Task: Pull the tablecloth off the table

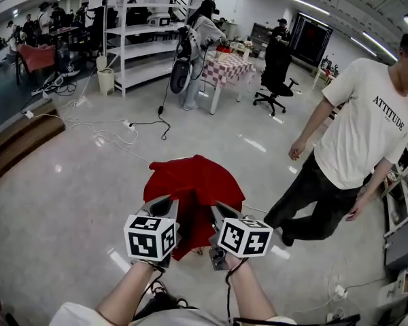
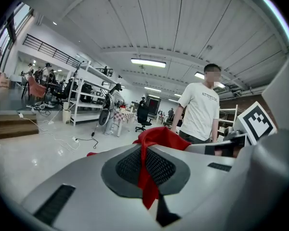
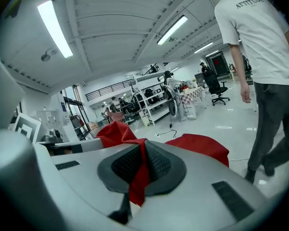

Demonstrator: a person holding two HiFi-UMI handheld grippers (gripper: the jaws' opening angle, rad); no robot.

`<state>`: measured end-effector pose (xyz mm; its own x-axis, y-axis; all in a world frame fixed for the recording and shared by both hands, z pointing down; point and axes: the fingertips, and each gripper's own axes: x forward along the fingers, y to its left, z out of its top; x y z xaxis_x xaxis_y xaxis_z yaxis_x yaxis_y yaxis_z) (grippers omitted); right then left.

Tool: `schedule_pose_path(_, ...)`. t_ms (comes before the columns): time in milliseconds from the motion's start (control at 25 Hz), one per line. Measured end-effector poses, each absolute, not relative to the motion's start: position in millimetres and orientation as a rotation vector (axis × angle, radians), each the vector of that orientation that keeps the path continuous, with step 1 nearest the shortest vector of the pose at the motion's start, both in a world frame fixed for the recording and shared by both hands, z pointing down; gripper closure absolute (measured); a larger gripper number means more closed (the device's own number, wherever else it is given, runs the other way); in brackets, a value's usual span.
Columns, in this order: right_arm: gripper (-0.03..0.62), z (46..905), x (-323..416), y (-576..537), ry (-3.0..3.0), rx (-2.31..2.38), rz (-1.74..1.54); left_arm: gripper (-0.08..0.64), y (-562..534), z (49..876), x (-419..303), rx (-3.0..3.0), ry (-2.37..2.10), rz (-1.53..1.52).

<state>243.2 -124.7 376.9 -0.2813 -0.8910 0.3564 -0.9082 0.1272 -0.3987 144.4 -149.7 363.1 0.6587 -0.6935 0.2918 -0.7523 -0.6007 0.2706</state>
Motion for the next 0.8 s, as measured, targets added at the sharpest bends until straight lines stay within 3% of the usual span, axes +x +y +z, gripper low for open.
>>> schedule_pose_path(480, 0.566, 381, 194, -85, -2.383, 1.790, 0.876, 0.543, -100, 372, 94, 2.451, -1.210, 0.226)
schedule_pose_path(800, 0.566, 373, 128, -79, -2.373, 1.865, 0.877, 0.543, -99, 370, 7, 2.448, -1.230, 0.202)
